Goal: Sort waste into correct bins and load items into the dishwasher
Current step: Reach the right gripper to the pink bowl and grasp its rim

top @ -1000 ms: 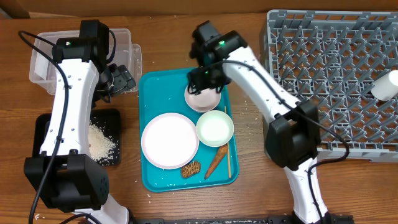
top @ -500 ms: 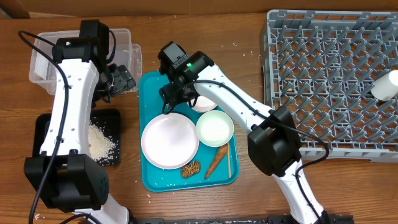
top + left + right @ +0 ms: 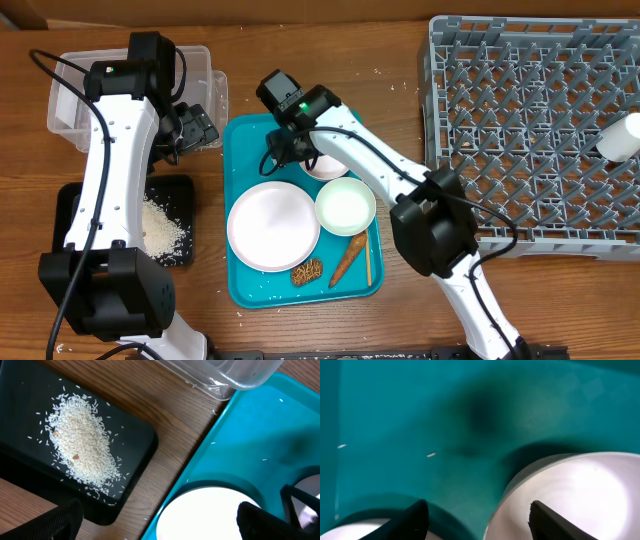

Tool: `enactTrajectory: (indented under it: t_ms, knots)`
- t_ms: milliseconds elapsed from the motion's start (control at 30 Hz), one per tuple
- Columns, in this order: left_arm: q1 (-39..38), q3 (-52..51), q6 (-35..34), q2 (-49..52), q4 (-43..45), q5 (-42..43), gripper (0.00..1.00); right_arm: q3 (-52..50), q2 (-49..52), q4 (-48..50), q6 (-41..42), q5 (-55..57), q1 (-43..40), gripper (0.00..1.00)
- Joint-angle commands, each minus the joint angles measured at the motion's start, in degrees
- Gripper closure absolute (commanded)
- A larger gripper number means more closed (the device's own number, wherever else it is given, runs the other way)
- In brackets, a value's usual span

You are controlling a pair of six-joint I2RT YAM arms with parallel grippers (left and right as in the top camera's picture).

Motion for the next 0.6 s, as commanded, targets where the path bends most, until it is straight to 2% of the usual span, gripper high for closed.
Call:
enactTrajectory:
  t_ms: [0,133,367,567]
  knots:
    - [-0.1,-0.3,-1.0,-0.3,0.0,-0.7,0.0,0.5,1.5,0.3,3.0,1.2,-0.3,0.39]
    - [-0.1,-0.3,-1.0,-0.3,0.0,-0.7,0.0,0.6,1.5,0.5,3.0,1.2,-0.3,0.51]
    - [-0.1,-0.3,-1.0,-0.3,0.0,-0.7,0.0,1.7,0.9,-0.6,3.5,1.2,-0.4,0.78]
    - [-0.1,-0.3,-1.0,-0.3,0.0,-0.7,0.0,7.7,0.6,-4.6,3.4,1.2,-0.4,0.96]
